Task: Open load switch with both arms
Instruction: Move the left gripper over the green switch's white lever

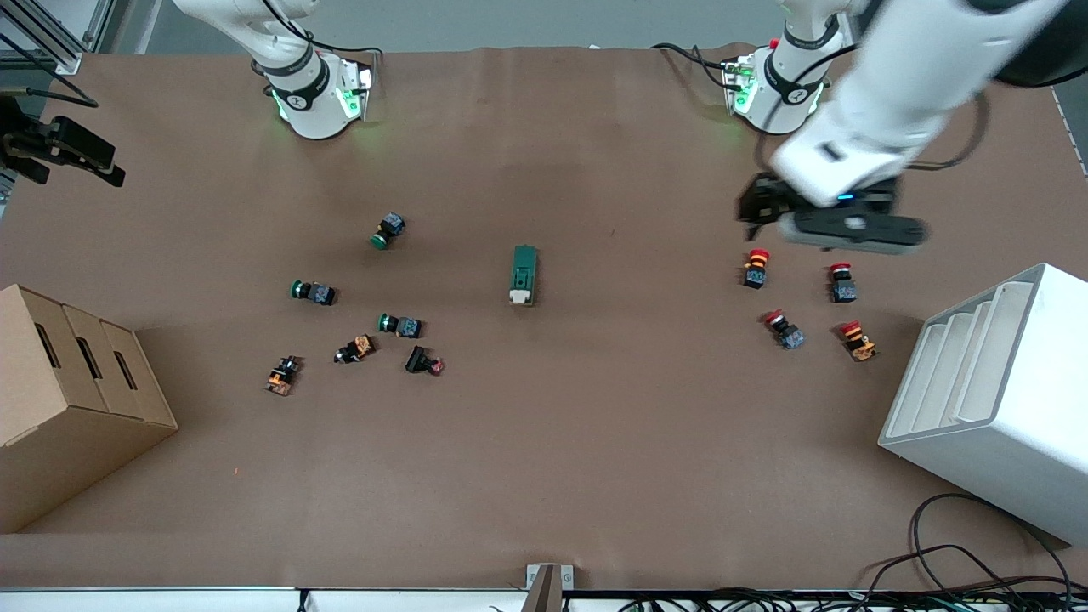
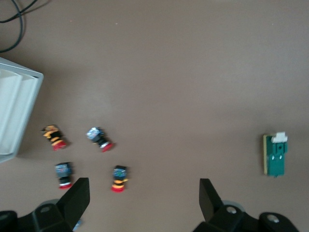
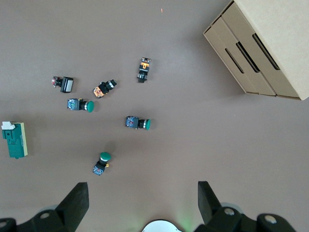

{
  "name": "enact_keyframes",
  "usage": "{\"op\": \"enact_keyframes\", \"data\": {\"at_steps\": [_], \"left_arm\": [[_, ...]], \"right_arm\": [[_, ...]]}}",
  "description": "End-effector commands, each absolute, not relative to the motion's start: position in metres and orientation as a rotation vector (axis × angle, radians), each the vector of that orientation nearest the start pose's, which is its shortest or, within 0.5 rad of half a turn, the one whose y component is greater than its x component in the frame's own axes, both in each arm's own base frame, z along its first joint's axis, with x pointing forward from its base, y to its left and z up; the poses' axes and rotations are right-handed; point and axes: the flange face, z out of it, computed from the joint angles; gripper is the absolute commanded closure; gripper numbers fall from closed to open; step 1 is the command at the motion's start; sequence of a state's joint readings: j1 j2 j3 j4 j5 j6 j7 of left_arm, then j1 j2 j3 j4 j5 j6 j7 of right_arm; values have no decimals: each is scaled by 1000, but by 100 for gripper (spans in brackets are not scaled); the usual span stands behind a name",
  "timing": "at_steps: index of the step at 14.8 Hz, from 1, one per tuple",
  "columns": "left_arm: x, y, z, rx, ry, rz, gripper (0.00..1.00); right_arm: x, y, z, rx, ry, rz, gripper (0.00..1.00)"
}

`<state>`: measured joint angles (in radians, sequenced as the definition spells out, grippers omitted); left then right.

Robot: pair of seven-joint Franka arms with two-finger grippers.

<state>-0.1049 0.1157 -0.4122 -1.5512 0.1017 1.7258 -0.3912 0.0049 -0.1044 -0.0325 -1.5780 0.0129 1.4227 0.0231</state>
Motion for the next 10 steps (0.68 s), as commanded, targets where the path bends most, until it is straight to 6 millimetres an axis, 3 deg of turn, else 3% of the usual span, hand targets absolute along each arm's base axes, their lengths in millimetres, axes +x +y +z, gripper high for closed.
{"op": "enact_keyframes", "data": {"at_steps": [1,3,6,9,10], "left_arm": [[509,-367,545,-3115,34,-136,0],[484,-424,515,-3101,-61,-181,0],[438,-496,461,-3003,-58,-276,0],[386,-557,397,-2980,-219,-327,0],[376,-568,371,-2953,-248,-381,0]], "right_arm": [[501,-2,673,-3141,41,41,0],[504,-7,671,-3130,63,46,0],[504,-14,669,-3124,76,58,0],[505,-17,667,-3122,83,65,0],[506,-17,666,-3122,83,67,0]]}}
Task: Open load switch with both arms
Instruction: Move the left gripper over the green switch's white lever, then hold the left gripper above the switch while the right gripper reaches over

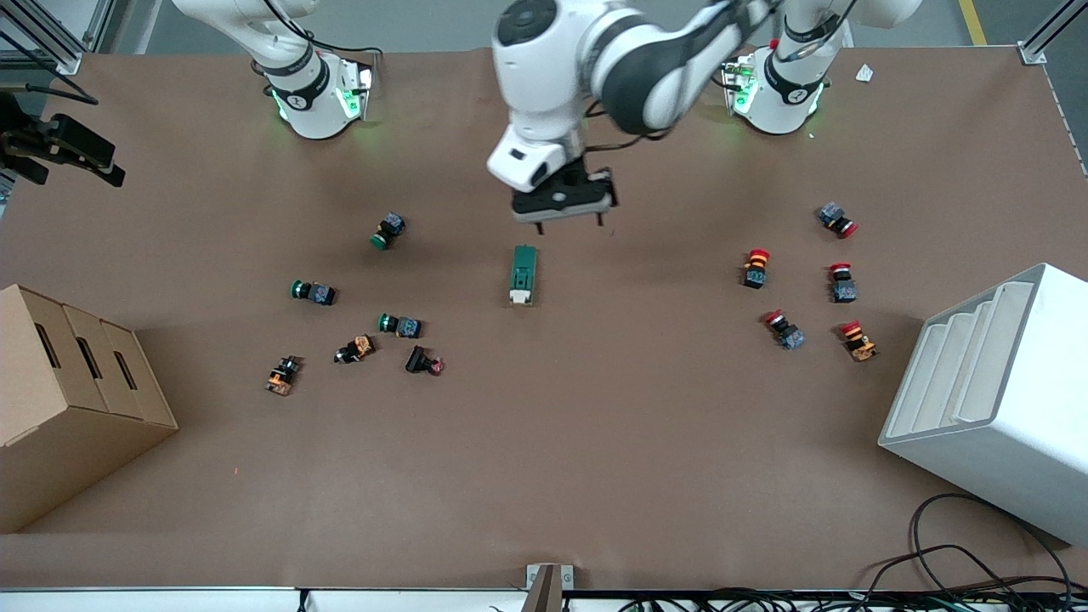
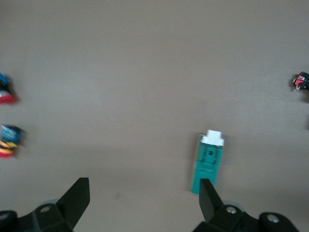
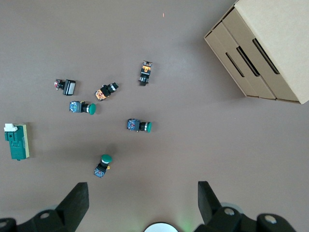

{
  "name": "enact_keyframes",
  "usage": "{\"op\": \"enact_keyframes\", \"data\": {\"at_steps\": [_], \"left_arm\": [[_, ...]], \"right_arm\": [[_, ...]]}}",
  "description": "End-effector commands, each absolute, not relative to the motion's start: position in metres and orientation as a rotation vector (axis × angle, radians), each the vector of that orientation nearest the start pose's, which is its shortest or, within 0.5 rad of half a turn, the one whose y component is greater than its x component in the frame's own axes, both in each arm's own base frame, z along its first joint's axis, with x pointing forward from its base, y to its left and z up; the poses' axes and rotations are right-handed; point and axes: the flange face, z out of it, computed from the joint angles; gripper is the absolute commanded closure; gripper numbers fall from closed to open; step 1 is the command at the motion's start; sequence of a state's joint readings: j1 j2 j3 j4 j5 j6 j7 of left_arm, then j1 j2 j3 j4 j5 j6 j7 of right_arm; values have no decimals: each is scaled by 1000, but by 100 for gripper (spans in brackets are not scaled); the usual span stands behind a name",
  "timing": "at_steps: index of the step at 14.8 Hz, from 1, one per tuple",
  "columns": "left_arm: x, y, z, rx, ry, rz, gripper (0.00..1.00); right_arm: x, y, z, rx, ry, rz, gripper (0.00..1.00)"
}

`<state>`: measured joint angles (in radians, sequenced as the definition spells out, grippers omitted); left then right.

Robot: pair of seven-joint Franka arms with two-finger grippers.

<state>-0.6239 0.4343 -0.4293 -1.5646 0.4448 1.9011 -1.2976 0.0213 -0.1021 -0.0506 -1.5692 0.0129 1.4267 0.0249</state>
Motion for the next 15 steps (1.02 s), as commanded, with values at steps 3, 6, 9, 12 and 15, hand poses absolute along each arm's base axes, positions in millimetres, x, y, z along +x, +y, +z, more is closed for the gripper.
{"op": "enact_keyframes", "data": {"at_steps": [3,6,9,12,15], "left_arm": [[338,-598,307,-2890,-251,-558,0],[313,-609,253,-2832,-211,-683,1],[277,-613,219,-2849,-214,-832,1],[260,-606,190,-2865,-191,-941,2],[252,-595,157,-2858,-159,-1113,2]], "right_arm": [[523,-14,638,-3122,86,155,0],[549,-23,593,-3114,92,265,0],[566,-32,552,-3107,124,378,0],[584,-14,522,-3109,249,399,0],[596,31,493,-3030,554,460,0]]}}
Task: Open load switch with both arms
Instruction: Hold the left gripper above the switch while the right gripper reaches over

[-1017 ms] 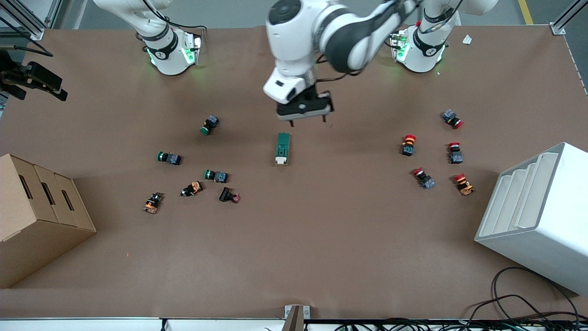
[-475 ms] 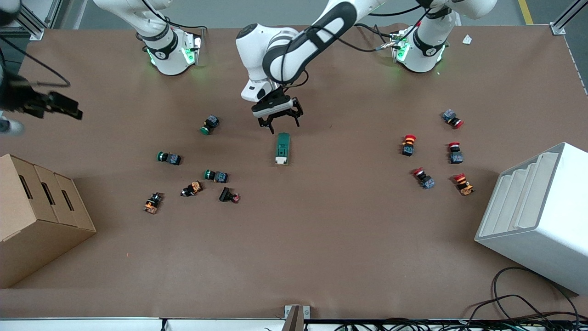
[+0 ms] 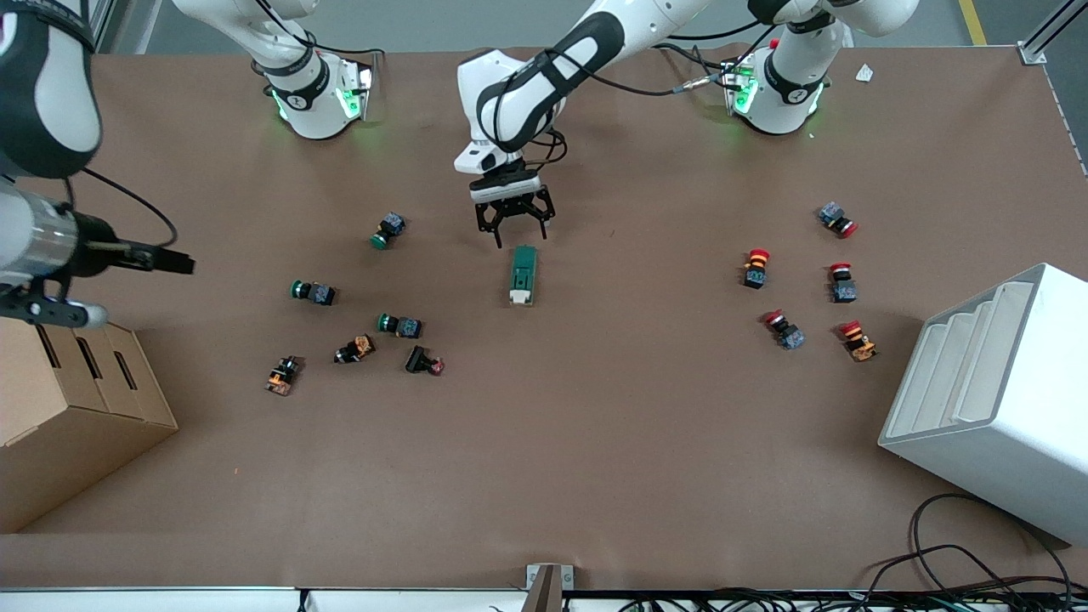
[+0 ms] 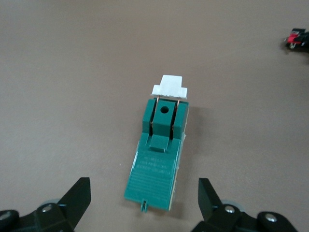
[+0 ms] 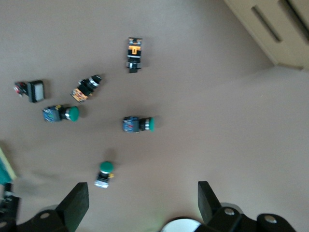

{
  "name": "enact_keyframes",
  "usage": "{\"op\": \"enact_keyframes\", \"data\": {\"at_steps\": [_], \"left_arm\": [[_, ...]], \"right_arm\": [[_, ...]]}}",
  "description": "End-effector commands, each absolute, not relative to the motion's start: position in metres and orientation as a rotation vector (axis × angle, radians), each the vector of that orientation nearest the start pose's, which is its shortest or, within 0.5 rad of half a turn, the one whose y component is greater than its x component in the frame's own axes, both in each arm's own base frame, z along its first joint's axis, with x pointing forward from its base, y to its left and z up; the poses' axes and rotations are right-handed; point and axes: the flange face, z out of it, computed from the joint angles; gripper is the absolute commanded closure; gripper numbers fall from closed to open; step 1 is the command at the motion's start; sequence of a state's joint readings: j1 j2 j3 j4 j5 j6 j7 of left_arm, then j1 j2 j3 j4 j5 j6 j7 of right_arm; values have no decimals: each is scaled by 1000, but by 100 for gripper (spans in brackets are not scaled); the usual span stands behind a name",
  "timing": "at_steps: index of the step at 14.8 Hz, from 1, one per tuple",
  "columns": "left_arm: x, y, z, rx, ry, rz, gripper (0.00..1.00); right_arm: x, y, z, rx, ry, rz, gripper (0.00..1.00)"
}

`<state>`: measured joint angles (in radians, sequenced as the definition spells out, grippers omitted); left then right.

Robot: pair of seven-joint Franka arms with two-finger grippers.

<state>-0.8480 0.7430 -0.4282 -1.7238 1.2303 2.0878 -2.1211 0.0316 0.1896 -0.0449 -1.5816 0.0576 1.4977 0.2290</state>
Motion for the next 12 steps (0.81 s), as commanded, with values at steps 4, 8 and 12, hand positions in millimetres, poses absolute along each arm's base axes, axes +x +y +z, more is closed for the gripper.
{"op": "enact_keyframes", "data": {"at_steps": [4,8,12], "left_arm": [[246,-586,121,-2893,-217,-1303,2],[246,-575,101,-2863,-68,-1402,1],[242,-572,86,-2854,-86,-1404,1]], "right_arm": [[607,97,445,-2916,920,573,0],[611,174,402,-2829,1232,622,0],[604,272,360,-2764,1525,662,0]]}}
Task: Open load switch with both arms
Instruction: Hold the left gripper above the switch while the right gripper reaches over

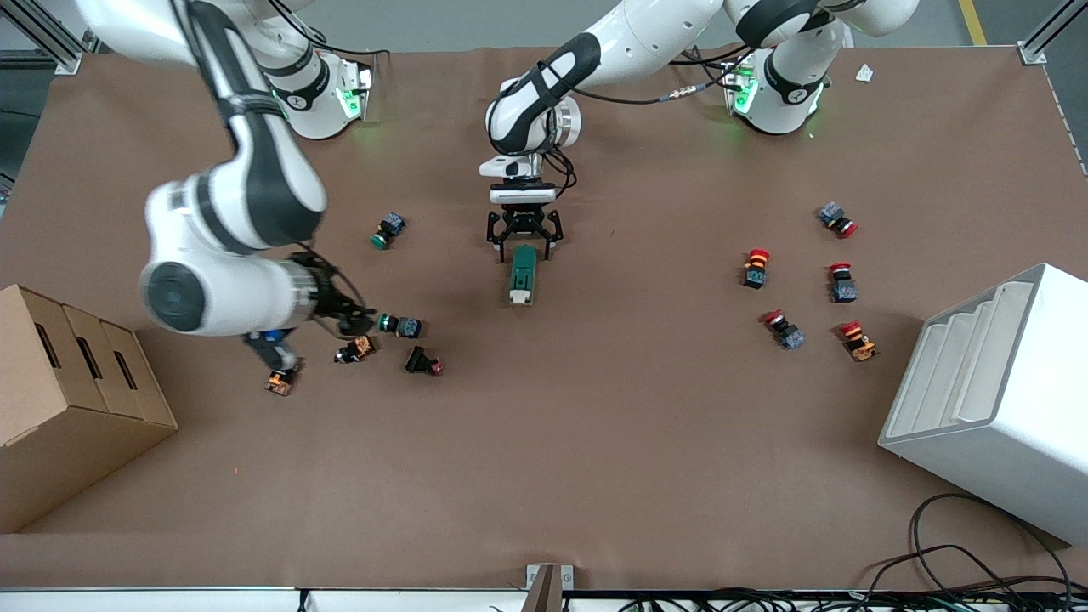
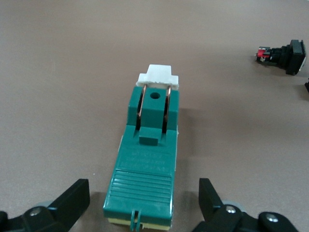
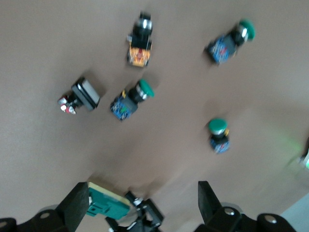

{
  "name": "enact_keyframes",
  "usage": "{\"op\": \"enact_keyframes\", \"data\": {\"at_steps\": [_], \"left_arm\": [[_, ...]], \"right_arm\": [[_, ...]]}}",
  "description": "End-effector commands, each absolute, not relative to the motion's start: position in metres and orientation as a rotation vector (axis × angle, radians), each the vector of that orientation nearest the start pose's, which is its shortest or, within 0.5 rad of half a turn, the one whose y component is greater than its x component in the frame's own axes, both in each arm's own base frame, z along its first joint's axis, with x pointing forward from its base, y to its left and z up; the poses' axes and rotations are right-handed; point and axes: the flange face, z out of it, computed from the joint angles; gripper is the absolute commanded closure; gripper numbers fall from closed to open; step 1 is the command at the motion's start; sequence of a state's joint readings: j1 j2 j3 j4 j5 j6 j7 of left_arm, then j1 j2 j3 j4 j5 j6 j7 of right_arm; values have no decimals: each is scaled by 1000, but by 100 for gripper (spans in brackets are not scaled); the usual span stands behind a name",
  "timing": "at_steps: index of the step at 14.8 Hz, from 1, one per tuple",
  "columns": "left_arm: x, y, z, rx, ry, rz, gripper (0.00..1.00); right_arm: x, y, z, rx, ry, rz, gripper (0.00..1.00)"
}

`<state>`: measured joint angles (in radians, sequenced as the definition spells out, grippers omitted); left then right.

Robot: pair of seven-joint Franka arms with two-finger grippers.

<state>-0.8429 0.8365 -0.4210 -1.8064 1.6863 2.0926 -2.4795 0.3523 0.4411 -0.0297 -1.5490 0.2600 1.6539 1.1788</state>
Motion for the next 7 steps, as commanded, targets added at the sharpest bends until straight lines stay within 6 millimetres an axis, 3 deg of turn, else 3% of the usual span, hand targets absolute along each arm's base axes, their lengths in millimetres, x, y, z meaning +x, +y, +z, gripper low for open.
{"op": "enact_keyframes", "data": {"at_steps": [1,7], "left_arm": [[238,-571,80,-2844,-77,-1406,1],[236,-572,78,-2803,-62,-1444,0]], "right_arm": [[601,294,350,-2754,1577,647,0],[578,391,274,-2538,1896,572,0]]}}
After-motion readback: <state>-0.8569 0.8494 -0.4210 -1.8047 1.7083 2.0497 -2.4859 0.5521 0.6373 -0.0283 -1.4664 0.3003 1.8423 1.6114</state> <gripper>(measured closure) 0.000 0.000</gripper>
